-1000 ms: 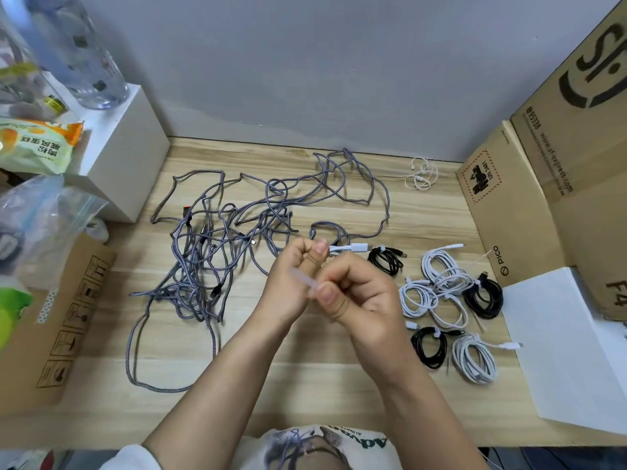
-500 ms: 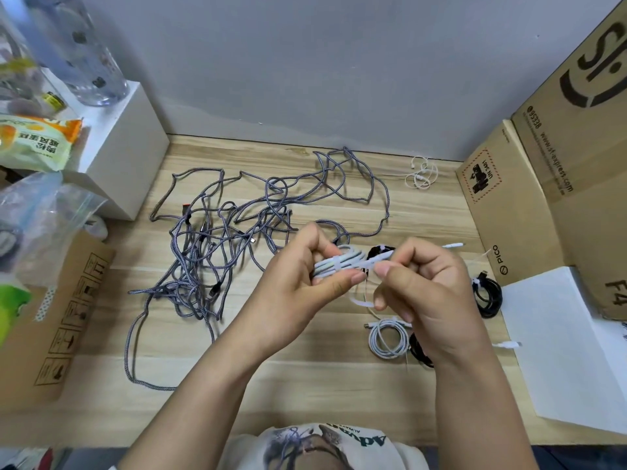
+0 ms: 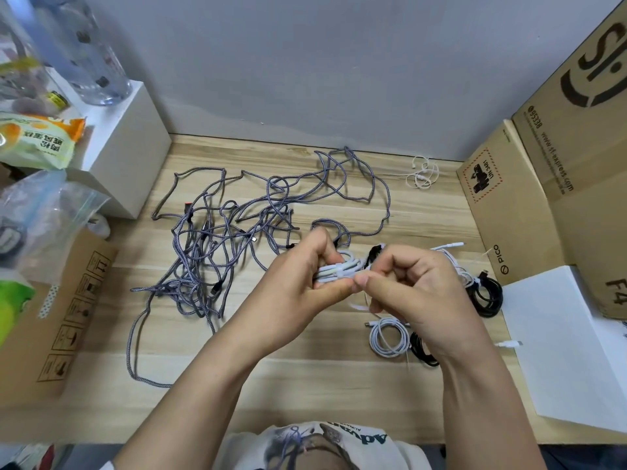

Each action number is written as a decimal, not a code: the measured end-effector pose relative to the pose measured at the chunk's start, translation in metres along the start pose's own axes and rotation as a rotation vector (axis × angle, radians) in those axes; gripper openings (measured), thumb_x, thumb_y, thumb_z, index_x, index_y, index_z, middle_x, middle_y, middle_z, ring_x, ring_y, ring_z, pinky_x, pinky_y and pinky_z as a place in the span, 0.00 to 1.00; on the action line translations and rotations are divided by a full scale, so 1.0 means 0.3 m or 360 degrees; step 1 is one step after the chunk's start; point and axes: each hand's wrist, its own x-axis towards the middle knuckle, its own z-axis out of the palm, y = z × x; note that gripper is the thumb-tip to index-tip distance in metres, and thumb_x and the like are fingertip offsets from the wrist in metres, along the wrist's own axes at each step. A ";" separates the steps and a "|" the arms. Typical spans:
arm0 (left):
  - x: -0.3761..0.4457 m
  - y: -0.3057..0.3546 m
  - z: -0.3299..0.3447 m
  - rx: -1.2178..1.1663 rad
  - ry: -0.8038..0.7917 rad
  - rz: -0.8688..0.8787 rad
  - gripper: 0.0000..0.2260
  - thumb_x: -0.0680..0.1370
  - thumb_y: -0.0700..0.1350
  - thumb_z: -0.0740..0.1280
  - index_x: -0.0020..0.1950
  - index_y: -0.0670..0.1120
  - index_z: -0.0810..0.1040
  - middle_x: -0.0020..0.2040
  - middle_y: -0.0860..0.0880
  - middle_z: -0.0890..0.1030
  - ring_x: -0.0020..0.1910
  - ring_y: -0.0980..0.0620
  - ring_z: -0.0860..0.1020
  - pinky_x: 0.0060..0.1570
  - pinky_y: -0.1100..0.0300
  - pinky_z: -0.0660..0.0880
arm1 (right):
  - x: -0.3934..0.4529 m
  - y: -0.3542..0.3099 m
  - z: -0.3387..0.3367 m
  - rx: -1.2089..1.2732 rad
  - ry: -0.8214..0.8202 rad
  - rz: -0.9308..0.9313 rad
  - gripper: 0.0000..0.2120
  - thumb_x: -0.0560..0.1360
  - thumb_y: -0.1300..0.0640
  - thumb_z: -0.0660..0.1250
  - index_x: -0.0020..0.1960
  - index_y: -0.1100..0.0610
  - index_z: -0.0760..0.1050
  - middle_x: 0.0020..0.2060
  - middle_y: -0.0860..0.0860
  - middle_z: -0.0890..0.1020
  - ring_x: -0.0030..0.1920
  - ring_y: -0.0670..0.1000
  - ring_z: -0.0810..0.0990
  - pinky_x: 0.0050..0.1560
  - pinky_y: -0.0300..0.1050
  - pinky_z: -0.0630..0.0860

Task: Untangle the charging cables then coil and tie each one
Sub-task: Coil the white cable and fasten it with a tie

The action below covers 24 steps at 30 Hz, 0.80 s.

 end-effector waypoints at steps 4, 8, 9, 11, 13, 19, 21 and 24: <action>0.001 -0.002 0.004 0.0411 -0.0056 0.0018 0.14 0.73 0.41 0.70 0.39 0.51 0.65 0.27 0.56 0.68 0.28 0.59 0.64 0.28 0.67 0.59 | 0.004 0.029 0.015 -0.0234 -0.0100 0.0008 0.08 0.65 0.55 0.70 0.30 0.56 0.73 0.22 0.46 0.66 0.26 0.44 0.66 0.28 0.36 0.71; 0.010 -0.010 0.001 0.0550 -0.0096 -0.0054 0.14 0.74 0.42 0.70 0.39 0.51 0.65 0.29 0.56 0.70 0.28 0.63 0.68 0.30 0.69 0.63 | 0.010 0.073 0.024 -0.0556 0.0092 0.0007 0.10 0.63 0.49 0.71 0.33 0.53 0.74 0.22 0.48 0.70 0.25 0.47 0.69 0.31 0.46 0.70; 0.013 -0.016 -0.002 0.0582 -0.0105 -0.0070 0.14 0.74 0.42 0.70 0.38 0.51 0.65 0.29 0.57 0.71 0.29 0.64 0.68 0.30 0.69 0.64 | 0.013 0.084 0.024 -0.0727 0.0177 -0.0066 0.10 0.62 0.47 0.71 0.33 0.52 0.74 0.25 0.47 0.73 0.26 0.46 0.71 0.32 0.46 0.70; 0.015 -0.025 -0.004 0.0628 -0.0142 -0.0083 0.15 0.74 0.43 0.71 0.38 0.52 0.64 0.30 0.57 0.71 0.30 0.66 0.69 0.31 0.69 0.64 | 0.019 0.096 0.027 -0.1029 0.0265 -0.0267 0.09 0.62 0.47 0.72 0.36 0.48 0.74 0.31 0.44 0.74 0.32 0.44 0.73 0.34 0.45 0.71; 0.015 -0.031 0.001 0.0658 -0.0181 -0.0068 0.16 0.73 0.43 0.71 0.37 0.52 0.64 0.32 0.57 0.70 0.32 0.65 0.69 0.32 0.68 0.62 | 0.026 0.096 0.034 -0.1229 0.0199 -0.0488 0.06 0.64 0.48 0.71 0.38 0.48 0.76 0.35 0.43 0.73 0.37 0.45 0.73 0.37 0.45 0.70; 0.024 -0.065 0.000 0.0784 -0.0313 -0.0064 0.11 0.70 0.46 0.72 0.43 0.49 0.69 0.36 0.56 0.73 0.41 0.52 0.73 0.42 0.60 0.62 | 0.061 0.104 0.036 -0.1601 -0.0137 -0.0996 0.10 0.69 0.49 0.63 0.38 0.49 0.82 0.34 0.50 0.76 0.39 0.49 0.72 0.40 0.43 0.63; 0.022 -0.075 -0.001 0.0773 -0.0369 -0.0064 0.12 0.68 0.48 0.71 0.45 0.51 0.70 0.37 0.57 0.74 0.41 0.53 0.73 0.43 0.58 0.63 | 0.067 0.105 0.034 -0.1600 -0.0206 -0.1022 0.08 0.68 0.51 0.63 0.37 0.50 0.81 0.34 0.49 0.76 0.39 0.48 0.70 0.40 0.41 0.61; 0.020 -0.098 -0.005 0.0478 -0.0415 -0.0132 0.14 0.69 0.49 0.73 0.45 0.54 0.69 0.39 0.57 0.74 0.42 0.54 0.73 0.45 0.57 0.70 | 0.065 0.112 0.039 -0.1629 -0.0249 -0.0947 0.07 0.70 0.52 0.61 0.37 0.52 0.76 0.36 0.48 0.76 0.40 0.50 0.71 0.41 0.43 0.63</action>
